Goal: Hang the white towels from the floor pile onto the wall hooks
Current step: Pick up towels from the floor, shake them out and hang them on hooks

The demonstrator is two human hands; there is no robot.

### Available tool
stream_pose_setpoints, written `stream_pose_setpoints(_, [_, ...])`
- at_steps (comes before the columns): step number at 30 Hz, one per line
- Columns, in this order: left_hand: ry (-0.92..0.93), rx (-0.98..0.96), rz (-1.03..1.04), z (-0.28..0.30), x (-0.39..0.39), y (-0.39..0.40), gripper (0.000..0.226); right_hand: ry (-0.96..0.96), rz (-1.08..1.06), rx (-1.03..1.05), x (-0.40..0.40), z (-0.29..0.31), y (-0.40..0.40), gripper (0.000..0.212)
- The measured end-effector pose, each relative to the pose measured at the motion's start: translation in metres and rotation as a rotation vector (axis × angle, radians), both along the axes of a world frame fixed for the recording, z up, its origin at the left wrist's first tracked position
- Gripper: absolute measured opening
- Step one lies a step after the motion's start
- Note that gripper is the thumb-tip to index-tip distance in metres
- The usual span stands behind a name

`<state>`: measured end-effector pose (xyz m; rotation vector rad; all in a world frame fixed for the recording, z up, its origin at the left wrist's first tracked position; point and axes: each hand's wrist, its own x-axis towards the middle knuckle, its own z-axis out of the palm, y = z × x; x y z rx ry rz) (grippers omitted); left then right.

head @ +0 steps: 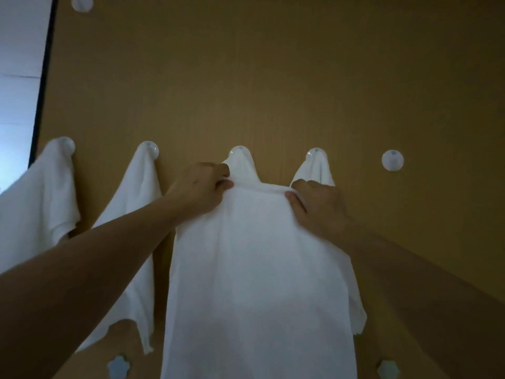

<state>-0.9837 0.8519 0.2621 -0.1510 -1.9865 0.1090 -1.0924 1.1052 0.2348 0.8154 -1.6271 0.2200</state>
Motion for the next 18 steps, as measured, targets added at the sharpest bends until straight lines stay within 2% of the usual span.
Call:
stream_pose_setpoints(6, [-0.053,0.032,0.068,-0.017,0.003,-0.027,0.020,0.047,0.044,0.014,-0.010,-0.013,-0.032,0.033])
stream_pose_setpoints(15, [0.011,0.021,-0.018,0.026,-0.014,-0.014,0.017,0.092,-0.033,-0.099,-0.005,0.000,-0.017,0.021])
stream_pose_setpoints(18, [0.004,0.047,-0.076,0.037,-0.016,0.003,0.015,0.087,-0.032,-0.123,0.000,0.012,0.001,0.026])
